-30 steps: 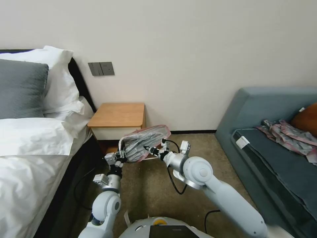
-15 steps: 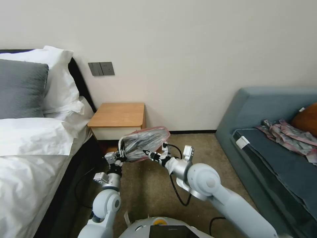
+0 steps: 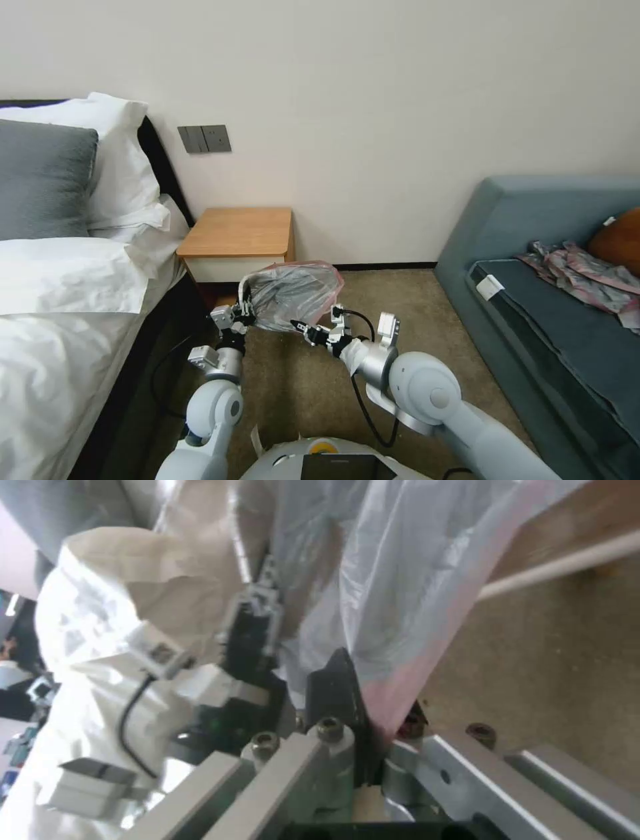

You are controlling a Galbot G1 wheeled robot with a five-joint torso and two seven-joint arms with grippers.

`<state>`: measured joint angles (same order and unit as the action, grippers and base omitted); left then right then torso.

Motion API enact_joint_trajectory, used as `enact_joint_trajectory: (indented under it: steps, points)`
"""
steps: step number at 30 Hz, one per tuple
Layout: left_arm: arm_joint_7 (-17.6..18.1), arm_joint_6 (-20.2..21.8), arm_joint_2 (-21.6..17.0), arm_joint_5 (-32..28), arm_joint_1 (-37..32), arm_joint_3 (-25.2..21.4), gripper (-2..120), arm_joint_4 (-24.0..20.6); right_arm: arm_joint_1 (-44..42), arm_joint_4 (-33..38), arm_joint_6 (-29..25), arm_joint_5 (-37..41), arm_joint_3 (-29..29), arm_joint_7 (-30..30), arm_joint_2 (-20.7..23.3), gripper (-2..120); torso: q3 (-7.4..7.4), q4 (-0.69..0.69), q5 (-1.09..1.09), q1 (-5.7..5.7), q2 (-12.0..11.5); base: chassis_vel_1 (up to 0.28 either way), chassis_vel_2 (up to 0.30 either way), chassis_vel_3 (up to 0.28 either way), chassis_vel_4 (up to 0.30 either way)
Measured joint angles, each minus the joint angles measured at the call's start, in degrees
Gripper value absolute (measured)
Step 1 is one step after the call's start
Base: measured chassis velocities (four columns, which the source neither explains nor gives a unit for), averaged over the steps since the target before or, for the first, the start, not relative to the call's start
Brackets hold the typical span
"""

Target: Pick up the garbage bag from the table and place it over the trash can.

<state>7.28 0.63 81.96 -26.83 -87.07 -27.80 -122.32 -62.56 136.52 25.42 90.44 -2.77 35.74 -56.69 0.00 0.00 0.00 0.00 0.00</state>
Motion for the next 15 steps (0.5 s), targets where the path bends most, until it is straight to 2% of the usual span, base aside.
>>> enact_joint_trajectory:
  steps: [10, 15]
  points:
    - [0.0, 0.1, -0.2, -0.5, -0.5, -0.2, 5, -0.9, -2.7, -2.4, 1.8, -10.2, 0.9, -4.5, 2.0, 0, 0.00, -0.01, 0.00, 0.00, 0.0, 0.000, 0.000, 0.000, 0.000]
    - [-0.1, 0.1, -0.2, -0.6, -0.8, -0.2, 5, -1.1, -3.3, -2.4, 1.9, -11.4, 1.7, -4.9, 2.1, 0, 0.00, 0.00, 0.00, 0.00, 0.0, 0.000, 0.000, 0.000, 0.000]
